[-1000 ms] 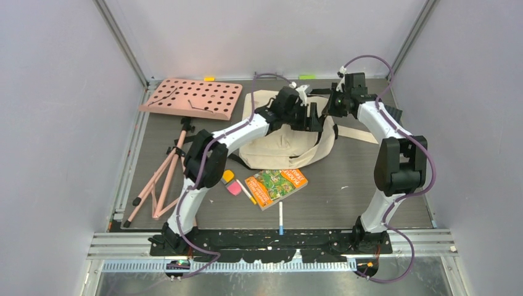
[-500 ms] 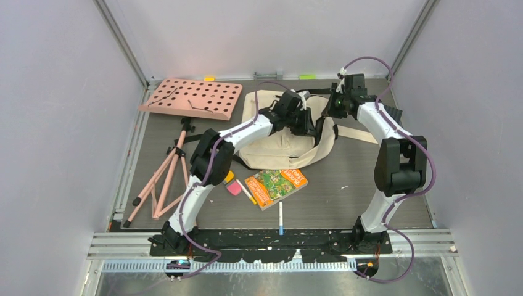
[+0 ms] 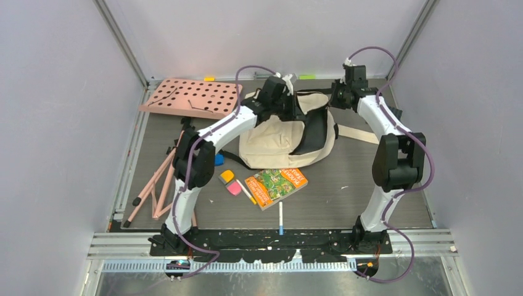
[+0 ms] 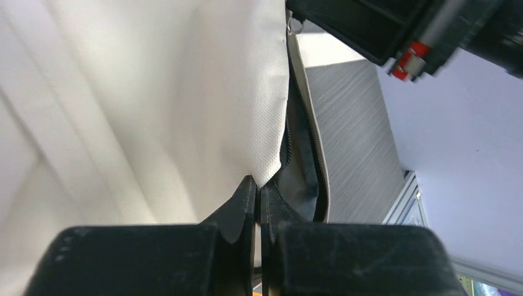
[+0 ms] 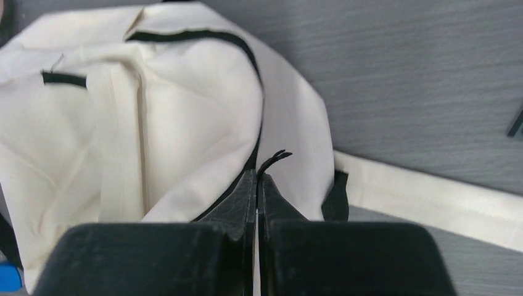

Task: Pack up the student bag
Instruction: Unzip at the center of the board, then pick up the book from the center of the board.

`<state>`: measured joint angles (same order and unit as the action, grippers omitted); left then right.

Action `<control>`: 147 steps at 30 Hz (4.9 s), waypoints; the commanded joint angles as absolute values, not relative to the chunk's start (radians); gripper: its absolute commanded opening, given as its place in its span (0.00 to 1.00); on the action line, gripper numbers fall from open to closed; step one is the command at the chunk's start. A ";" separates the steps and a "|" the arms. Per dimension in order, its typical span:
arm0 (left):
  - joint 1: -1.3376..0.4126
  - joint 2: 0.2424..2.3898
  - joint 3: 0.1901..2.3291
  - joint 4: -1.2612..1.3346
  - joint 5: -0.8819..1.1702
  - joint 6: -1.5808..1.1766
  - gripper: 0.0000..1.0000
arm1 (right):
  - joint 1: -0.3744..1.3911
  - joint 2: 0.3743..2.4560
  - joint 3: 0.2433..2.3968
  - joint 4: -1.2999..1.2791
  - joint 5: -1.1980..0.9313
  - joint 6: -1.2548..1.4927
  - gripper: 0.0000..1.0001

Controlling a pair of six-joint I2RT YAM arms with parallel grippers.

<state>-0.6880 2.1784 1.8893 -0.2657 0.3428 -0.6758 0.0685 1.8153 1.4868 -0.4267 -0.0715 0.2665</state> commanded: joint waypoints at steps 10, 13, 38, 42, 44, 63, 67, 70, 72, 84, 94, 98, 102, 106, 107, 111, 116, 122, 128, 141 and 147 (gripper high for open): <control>-0.532 2.014 1.778 -0.332 0.334 -0.570 0.00 | 0.049 2.031 1.809 -0.490 -0.037 0.259 0.03; -0.502 2.046 1.803 -0.394 0.273 -0.516 0.00 | 0.049 1.991 1.794 -0.499 -0.034 0.242 0.29; -0.564 1.288 0.969 -0.390 0.195 -0.585 0.72 | 0.317 1.358 1.028 -0.653 -0.446 0.297 0.69; -0.578 1.238 0.845 -0.338 0.269 -0.642 0.72 | 0.343 1.404 0.952 -0.590 -0.473 0.310 0.68; -0.584 1.250 0.823 -0.335 0.277 -0.659 0.72 | 0.343 1.429 0.926 -0.569 -0.462 0.313 0.68; -0.611 1.481 0.812 -0.333 0.338 -0.746 0.62 | 0.344 1.590 0.890 -0.425 -0.488 0.366 0.61; -0.610 1.520 0.813 -0.303 0.369 -0.727 0.61 | 0.344 1.609 0.895 -0.413 -0.495 0.365 0.55; -0.610 1.573 0.828 -0.285 0.393 -0.724 0.60 | 0.344 1.642 0.898 -0.398 -0.549 0.367 0.53; -0.611 1.603 0.848 -0.307 0.396 -0.712 0.59 | 0.344 1.658 0.895 -0.382 -0.589 0.370 0.52; -0.618 1.636 0.816 -0.222 0.443 -0.739 0.46 | 0.344 1.689 0.895 -0.340 -0.809 0.423 0.47; -0.621 1.641 0.820 -0.209 0.439 -0.746 0.44 | 0.344 1.659 0.915 -0.396 -0.848 0.450 0.27; -0.620 1.611 0.848 -0.249 0.416 -0.730 0.49 | 0.344 1.618 0.937 -0.490 -0.794 0.413 0.03; -0.619 1.581 0.960 -0.391 0.393 -0.649 0.65 | 0.340 1.564 0.988 -0.630 -0.708 0.404 0.01; -0.619 1.551 1.118 -0.556 0.334 -0.537 0.71 | 0.339 1.506 1.057 -0.727 -0.698 0.418 0.01; -0.619 1.543 1.151 -0.589 0.318 -0.518 0.71 | 0.339 1.498 1.080 -0.753 -0.699 0.419 0.01; -0.610 1.499 1.267 -0.656 0.286 -0.476 0.73 | 0.339 1.452 1.155 -0.811 -0.722 0.421 0.01; -0.578 1.434 1.393 -0.664 0.334 -0.483 0.74 | 0.339 1.415 1.264 -0.890 -0.777 0.402 0.01; -0.529 1.363 1.507 -0.692 0.415 -0.463 0.84 | 0.340 1.390 1.419 -0.999 -0.823 0.365 0.01; -0.493 1.311 1.548 -0.744 0.429 -0.334 0.87 | 0.340 1.409 1.574 -1.119 -0.838 0.274 0.01; -0.483 1.296 1.533 -0.697 0.518 -0.297 0.93 | 0.341 1.499 1.763 -1.173 -0.863 0.198 0.01; -0.466 1.352 1.479 -0.560 0.709 -0.422 0.93 | 0.360 1.522 1.808 -1.154 -0.981 0.215 0.01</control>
